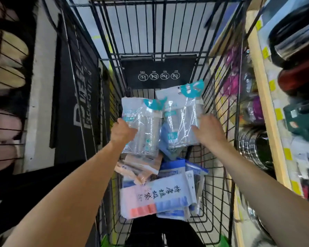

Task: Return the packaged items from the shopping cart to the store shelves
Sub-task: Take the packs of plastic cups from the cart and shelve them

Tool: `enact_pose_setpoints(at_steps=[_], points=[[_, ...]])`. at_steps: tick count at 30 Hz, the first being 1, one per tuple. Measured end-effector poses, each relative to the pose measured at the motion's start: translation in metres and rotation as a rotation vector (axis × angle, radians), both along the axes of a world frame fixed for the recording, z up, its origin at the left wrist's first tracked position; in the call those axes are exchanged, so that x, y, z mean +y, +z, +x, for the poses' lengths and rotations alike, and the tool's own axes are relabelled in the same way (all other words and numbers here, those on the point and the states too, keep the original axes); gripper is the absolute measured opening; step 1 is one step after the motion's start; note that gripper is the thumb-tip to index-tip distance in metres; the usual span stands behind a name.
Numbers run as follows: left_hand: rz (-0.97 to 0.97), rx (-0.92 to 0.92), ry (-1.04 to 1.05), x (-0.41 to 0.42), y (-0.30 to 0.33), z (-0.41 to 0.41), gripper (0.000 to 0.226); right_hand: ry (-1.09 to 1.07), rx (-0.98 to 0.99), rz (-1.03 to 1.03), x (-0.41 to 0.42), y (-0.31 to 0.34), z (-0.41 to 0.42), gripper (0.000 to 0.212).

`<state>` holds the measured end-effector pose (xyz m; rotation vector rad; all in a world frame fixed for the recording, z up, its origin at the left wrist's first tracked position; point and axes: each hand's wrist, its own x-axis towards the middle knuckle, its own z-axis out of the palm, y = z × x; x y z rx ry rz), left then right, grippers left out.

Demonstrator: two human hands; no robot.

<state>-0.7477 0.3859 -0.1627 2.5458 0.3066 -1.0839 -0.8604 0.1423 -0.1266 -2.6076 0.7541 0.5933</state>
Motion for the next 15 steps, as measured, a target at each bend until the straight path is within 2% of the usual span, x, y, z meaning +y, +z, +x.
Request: enact_pose_setpoints(at_steps=[2, 5, 8, 11, 15], points=[[0.044, 0.105, 0.023, 0.004, -0.018, 0.000, 0.076, -0.041, -0.142, -0.061, -0.009, -0.021, 0.009, 0.048], [0.044, 0.184, 0.112, 0.010, -0.041, 0.004, 0.086, -0.182, -0.040, 0.122, -0.014, -0.058, 0.016, 0.074], [-0.052, 0.147, 0.248, 0.019, -0.051, 0.004, 0.093, -0.419, 0.075, 0.294, -0.012, -0.070, 0.016, 0.087], [-0.232, 0.119, 0.395, 0.021, -0.050, -0.001, 0.075, -0.591, 0.000, 0.319, 0.002, -0.064, 0.011, 0.067], [-0.461, 0.121, 0.625, 0.013, -0.029, -0.001, 0.042, -0.615, -0.105, 0.320, 0.018, -0.038, 0.007, 0.058]])
